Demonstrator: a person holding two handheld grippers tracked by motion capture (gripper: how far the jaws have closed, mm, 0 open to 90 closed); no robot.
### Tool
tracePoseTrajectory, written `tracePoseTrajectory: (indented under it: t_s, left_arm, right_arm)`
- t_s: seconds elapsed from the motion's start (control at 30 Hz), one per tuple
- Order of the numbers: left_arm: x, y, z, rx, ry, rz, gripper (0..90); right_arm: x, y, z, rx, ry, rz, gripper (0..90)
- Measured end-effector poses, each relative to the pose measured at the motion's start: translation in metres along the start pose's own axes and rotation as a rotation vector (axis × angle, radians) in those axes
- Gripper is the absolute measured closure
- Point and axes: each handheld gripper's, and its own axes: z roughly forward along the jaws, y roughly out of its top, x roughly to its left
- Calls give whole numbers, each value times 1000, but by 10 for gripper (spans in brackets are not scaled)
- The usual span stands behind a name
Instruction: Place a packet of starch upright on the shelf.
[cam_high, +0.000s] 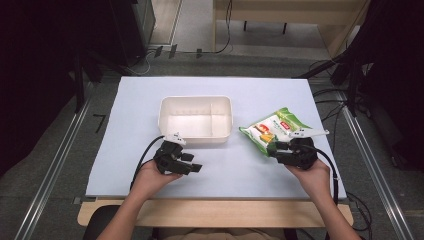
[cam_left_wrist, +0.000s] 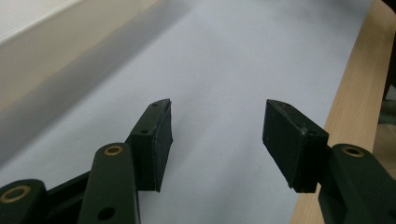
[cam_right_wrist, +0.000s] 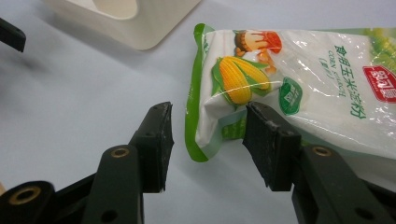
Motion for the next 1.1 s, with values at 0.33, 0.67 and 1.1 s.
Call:
tracePoseTrajectory:
  t_s: [0.33,0.67,1.1]
  left_arm:
    - [0,1,1,-13,11,-1,415]
    - [0,5,3,-12,11,12,424]
    - [-1,8,4,-23,17,20,436]
  right_arm:
    - [-3,-3,1,10,4,-11,494]
    - [-3,-8,1,19,-19,-36,484]
    - [-5,-10,-4,15,-36,4,463]
